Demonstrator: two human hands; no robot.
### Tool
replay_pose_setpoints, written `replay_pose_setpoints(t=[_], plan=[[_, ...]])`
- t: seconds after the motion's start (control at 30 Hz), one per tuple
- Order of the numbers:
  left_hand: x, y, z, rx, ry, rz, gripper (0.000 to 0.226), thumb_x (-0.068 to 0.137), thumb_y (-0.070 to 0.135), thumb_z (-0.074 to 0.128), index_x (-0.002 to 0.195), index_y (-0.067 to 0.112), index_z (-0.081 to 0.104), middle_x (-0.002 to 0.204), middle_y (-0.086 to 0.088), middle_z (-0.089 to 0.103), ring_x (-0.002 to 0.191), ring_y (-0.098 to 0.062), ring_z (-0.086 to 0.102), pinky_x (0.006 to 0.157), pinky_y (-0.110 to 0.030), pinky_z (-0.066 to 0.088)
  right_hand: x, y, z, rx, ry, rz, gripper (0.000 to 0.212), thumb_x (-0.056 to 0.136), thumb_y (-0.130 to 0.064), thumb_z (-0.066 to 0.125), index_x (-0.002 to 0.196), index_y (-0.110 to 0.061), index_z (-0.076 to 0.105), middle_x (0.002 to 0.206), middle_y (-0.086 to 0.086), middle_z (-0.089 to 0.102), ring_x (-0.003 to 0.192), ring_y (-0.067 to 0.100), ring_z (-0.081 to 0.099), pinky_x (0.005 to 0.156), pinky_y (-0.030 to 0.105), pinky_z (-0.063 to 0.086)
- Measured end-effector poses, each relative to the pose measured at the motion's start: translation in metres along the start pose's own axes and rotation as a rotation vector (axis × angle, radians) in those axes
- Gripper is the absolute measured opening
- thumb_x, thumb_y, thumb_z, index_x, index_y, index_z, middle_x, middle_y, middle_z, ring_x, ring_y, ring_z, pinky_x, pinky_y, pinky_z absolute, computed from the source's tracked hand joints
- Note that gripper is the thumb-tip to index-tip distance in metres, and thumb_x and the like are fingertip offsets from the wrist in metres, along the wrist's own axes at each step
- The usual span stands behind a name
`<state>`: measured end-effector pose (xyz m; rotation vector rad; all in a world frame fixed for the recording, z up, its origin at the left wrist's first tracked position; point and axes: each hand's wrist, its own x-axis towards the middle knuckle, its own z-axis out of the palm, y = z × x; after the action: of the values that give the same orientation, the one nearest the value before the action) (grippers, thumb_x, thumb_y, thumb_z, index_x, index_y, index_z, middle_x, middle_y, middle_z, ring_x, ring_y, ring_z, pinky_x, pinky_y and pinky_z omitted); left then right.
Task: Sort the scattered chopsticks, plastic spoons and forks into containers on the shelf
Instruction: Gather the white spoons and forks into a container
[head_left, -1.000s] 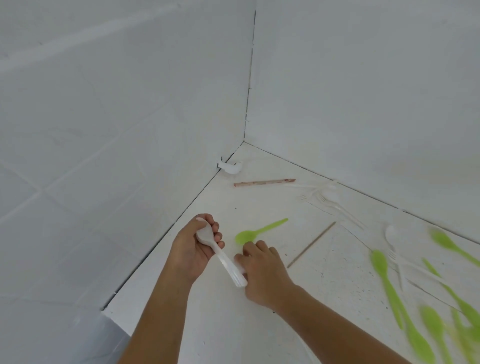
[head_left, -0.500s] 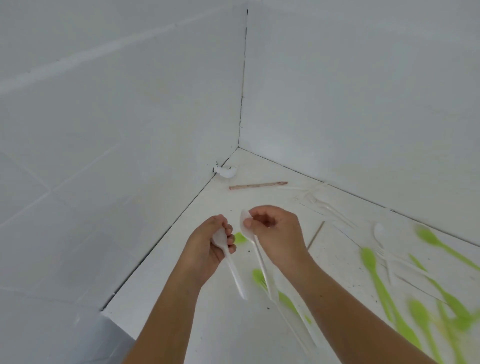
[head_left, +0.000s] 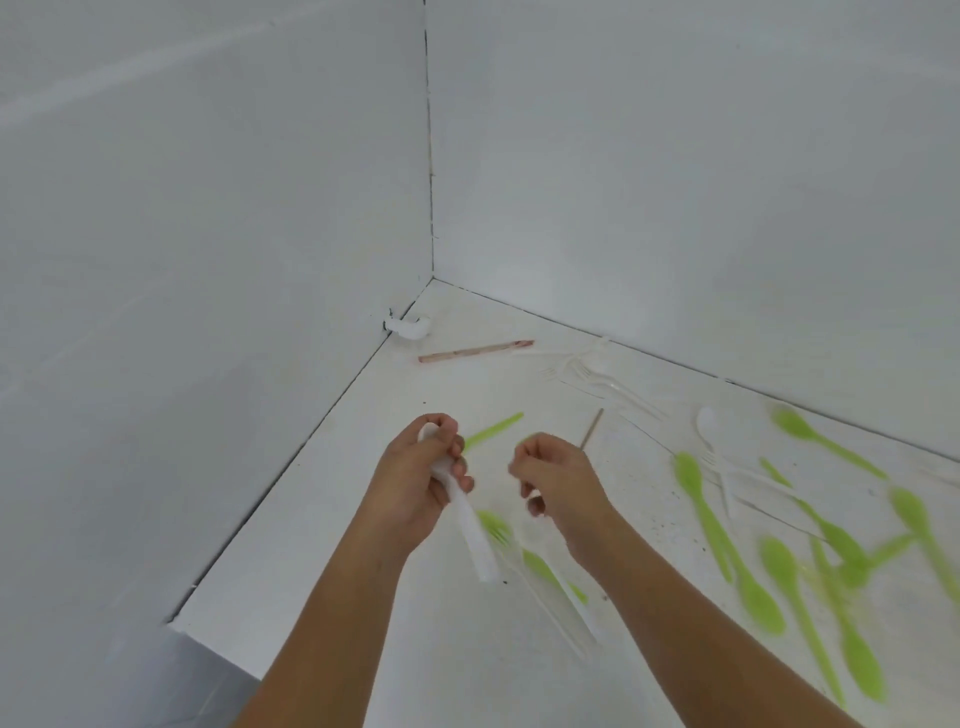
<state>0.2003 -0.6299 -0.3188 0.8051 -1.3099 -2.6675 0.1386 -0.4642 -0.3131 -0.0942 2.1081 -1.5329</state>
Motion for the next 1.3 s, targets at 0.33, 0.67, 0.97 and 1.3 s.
replay_pose_setpoints(t=[0.33,0.67,0.97,1.3], plan=[[0.005,-0.003,-0.019,0.062,0.043,-0.051,0.02,0.105,0.01,0.051,0.086,0.012,0.058,0.077,-0.005,0.051,0.056,-0.017,0.041,0.043,-0.025,0.03,-0.026,0.072,0.008,-1.095,-0.034,-0.23,0.02,0.099,-0.038,0.051,0.104,-0.021,0.06,0.104,-0.004,0.057,0.101,0.021,0.059,0.082,0.034,0.049],[0.03,-0.021,0.01,0.163,-0.081,-0.057,0.01,0.105,0.011,0.053,0.102,0.004,0.059,0.082,-0.008,0.055,0.058,-0.019,0.045,0.046,-0.026,0.035,-0.033,0.092,-0.054,-0.983,0.341,-0.382,0.027,0.091,-0.028,0.056,0.065,-0.025,0.053,0.059,-0.013,0.041,0.064,0.015,0.043,0.053,0.026,0.038],[0.08,-0.034,0.111,0.222,-0.239,-0.12,0.004,0.1,0.007,0.055,0.098,0.005,0.057,0.083,-0.009,0.052,0.057,-0.02,0.044,0.047,-0.025,0.029,0.038,0.075,-0.176,-0.645,0.566,0.021,0.032,0.094,-0.025,0.062,0.124,-0.018,0.071,0.108,-0.001,0.068,0.107,0.021,0.061,0.096,0.033,0.046],[0.131,-0.056,0.177,0.168,-0.168,-0.218,0.021,0.086,0.002,0.041,0.102,0.015,0.041,0.089,-0.008,0.037,0.054,-0.023,0.045,0.045,-0.026,0.033,0.136,0.099,-0.244,-0.763,0.492,0.145,0.016,0.096,-0.021,0.056,0.103,-0.018,0.071,0.101,0.005,0.056,0.103,0.031,0.06,0.075,0.031,0.045]])
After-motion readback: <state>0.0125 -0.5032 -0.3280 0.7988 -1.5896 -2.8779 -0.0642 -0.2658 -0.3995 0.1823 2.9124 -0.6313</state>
